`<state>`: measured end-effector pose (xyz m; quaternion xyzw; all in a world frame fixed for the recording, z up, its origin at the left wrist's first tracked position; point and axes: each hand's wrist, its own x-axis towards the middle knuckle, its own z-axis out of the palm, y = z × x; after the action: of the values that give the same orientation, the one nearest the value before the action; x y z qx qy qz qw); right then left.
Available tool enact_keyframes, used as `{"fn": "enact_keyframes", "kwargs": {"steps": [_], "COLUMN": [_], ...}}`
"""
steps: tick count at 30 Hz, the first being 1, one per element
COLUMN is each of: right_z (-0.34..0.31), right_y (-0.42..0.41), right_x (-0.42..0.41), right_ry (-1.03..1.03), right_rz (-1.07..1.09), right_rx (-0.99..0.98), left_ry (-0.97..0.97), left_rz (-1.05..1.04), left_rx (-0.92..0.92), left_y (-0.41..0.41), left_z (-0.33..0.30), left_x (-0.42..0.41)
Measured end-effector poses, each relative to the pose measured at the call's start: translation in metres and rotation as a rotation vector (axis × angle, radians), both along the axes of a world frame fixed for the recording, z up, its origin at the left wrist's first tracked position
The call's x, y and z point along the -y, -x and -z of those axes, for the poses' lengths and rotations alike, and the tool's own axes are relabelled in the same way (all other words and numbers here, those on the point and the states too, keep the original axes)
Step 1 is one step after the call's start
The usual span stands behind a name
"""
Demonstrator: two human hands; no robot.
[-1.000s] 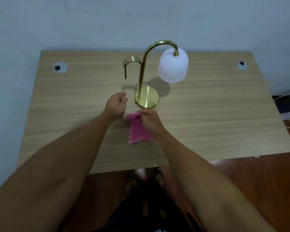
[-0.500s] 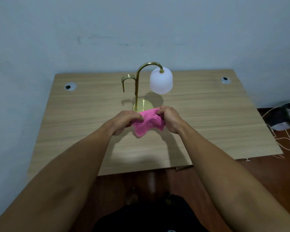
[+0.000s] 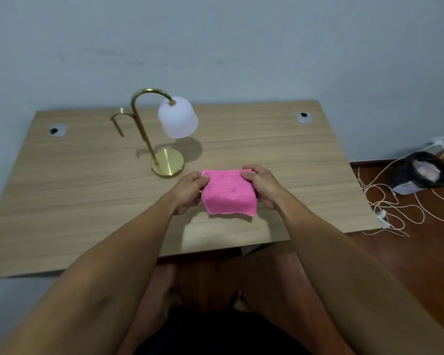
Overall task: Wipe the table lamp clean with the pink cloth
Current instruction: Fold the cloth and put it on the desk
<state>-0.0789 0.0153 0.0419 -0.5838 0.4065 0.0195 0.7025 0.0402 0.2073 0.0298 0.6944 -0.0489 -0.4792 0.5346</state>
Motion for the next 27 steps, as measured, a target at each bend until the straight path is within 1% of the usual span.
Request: {"fn": "enact_keyframes", "kwargs": {"steps": [3,5,8,12,15,21,25,26,27], "right_z": [0.013,0.024,0.032,0.047,0.061,0.081,0.09,0.089,0.091], "right_y": [0.025,0.041,0.06,0.072,0.073,0.069,0.068,0.069,0.071], "right_x": [0.029,0.047,0.065,0.087,0.102,0.123,0.133,0.135,0.137], "right_ry": [-0.156,-0.157,-0.041,0.15,0.253,0.406,0.479,0.493,0.508], "right_rz": [0.001,-0.038,-0.136,-0.178,-0.174,-0.143,-0.116,-0.103,-0.091], "right_rx": [-0.052,-0.101,-0.146,-0.137,-0.148,-0.162,-0.221,-0.241,-0.251], "left_ry": [-0.04,-0.067,-0.113,-0.159,-0.192,-0.171,-0.185,-0.186,-0.184], "left_rz": [-0.028,-0.005,-0.004,-0.002,0.02,0.071,0.093,0.1,0.099], "left_rx": [0.05,0.078,0.095,0.142,0.172,0.116,0.096,0.087,0.095], "left_y": [0.033,0.051,0.07,0.081,0.079,0.074,0.068,0.068,0.071], "left_z": [0.011,0.019,0.026,0.036,0.048,0.069,0.122,0.128,0.12], "left_x": [0.025,0.041,0.063,0.094,0.114,0.144,0.149,0.151,0.152]}}
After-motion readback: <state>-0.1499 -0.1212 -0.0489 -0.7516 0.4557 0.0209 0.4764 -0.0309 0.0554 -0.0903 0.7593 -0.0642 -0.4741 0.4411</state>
